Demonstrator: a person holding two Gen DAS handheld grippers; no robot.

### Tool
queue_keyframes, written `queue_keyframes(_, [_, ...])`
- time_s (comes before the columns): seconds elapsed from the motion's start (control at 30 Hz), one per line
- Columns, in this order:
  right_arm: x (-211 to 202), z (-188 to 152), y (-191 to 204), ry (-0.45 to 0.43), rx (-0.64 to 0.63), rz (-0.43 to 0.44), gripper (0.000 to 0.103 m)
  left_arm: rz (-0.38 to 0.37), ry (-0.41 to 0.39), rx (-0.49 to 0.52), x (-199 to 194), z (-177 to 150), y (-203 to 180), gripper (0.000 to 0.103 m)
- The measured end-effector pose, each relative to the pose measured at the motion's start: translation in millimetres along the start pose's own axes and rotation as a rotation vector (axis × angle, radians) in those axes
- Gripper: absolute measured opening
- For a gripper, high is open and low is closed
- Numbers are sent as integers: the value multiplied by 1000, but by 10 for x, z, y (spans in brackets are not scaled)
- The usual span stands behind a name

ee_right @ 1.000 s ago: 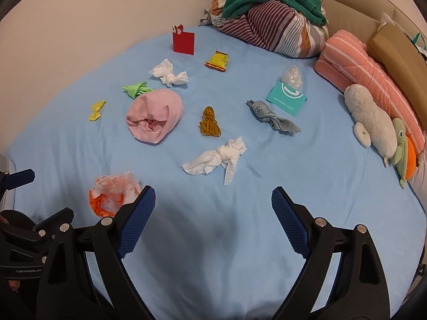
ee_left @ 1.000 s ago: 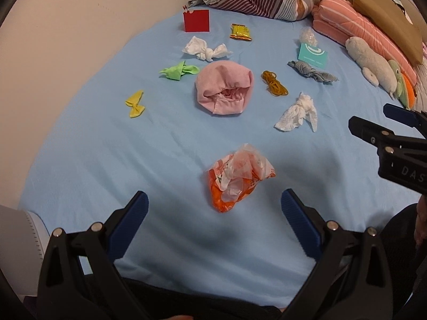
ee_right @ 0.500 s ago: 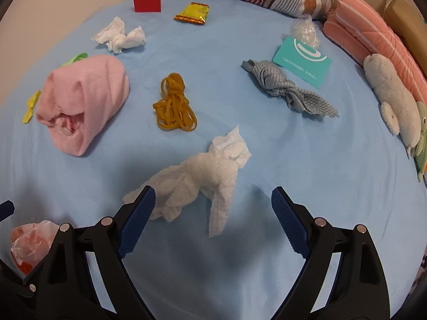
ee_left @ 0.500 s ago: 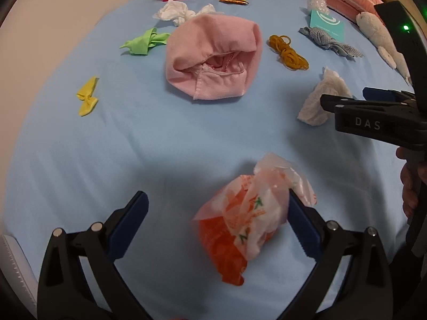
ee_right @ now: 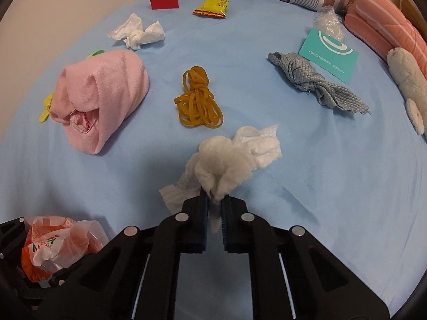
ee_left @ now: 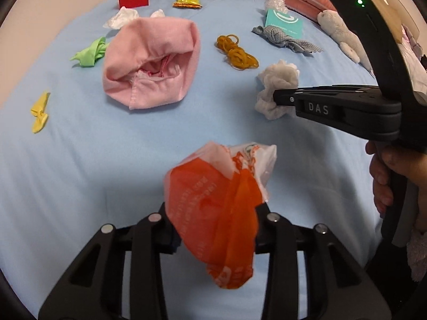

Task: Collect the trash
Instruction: 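Carry the bag and tissue to the grey bin with both tools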

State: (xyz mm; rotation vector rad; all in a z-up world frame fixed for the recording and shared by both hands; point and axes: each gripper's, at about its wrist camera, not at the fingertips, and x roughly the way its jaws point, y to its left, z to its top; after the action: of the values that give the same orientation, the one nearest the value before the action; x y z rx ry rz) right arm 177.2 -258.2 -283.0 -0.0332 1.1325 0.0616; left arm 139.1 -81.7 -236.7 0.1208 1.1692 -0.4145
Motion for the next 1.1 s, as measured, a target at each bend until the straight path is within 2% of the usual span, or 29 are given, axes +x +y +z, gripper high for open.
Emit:
queue_keyframes(0.13, [-170,-49,23,-28,-7,1,6,-3,-20,-3,-141,24,5,35])
queue_keyframes(0.33, [-537,-126,71,-59,-33,15,6,8,-79,-19,-550,56,35,34])
queue_keyframes(0.57, [-1235,-242,369,-116,-113,69,6,101,-150,-82,-1304,-92,260,35])
queue_keyframes(0.77, [-1897,-243,972,-187,-247,190,6,216,-199,-191,-2065,-512,653,35])
queue_keyframes(0.97, [-2459,-201,1890,-240,-434,381,6,349,-240,-348,-2900,-1038,1155,35])
queue_keyframes(1.1, [-2797,-226,2536,-275,-575,488,6,464,-274,-437,-3496,-1429,1421,35])
